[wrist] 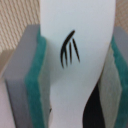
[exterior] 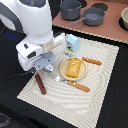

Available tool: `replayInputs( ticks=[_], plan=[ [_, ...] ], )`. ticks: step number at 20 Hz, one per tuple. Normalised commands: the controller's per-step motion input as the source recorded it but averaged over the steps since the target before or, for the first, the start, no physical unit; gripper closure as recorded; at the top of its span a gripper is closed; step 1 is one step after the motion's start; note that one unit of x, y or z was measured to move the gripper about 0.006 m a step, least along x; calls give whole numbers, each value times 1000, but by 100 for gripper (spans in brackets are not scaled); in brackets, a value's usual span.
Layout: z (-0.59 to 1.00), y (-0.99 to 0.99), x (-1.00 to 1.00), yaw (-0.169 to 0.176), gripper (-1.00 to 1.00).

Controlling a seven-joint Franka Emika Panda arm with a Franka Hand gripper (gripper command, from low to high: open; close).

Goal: Interact with the objects in diverse but meaningful ways.

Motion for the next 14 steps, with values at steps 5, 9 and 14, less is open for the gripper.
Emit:
replayInputs(
  ticks=[5,9,14],
  plan=[
    [1000,-176,743,-129,100],
    [977,-282,829,-115,100],
    [781,-425,859,-94,100]
  ],
)
